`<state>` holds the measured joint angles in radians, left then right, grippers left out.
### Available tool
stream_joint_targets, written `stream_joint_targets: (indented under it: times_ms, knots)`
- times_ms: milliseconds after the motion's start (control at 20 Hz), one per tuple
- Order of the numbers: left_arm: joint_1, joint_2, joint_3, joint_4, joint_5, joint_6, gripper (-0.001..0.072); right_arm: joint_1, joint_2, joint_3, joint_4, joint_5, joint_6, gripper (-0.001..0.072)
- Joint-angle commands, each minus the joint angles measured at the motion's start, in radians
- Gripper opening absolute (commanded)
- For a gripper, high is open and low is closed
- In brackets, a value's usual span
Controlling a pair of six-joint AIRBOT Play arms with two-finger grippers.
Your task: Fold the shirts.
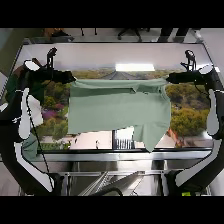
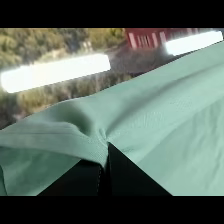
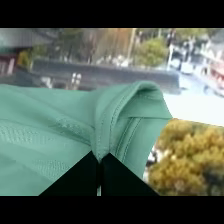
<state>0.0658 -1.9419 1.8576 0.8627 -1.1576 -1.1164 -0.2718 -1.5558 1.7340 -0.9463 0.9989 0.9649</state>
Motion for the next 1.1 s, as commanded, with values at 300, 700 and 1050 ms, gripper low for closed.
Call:
stream_joint_targets:
  times_ms: [300, 700, 1050]
  knots:
    - [-0.008, -0.035, -0.097, 0.163, 0.018, -0.063, 0.0013, 0.000, -0.016, -0.156, -0.082, -0.011, 0.001, 0.0023]
    - [-0.042, -0.035, -0.038, 0.168, -0.056, -0.083, 0.0601, -0.001, 0.001, -0.155, -0.019, 0.016, 0.009, 0.0302]
    - [0.066, 0.030, 0.008, 0.323, -0.464, -0.292, 0.0601, -0.153, 0.241, -0.179, -0.116, 0.174, 0.148, 0.0504]
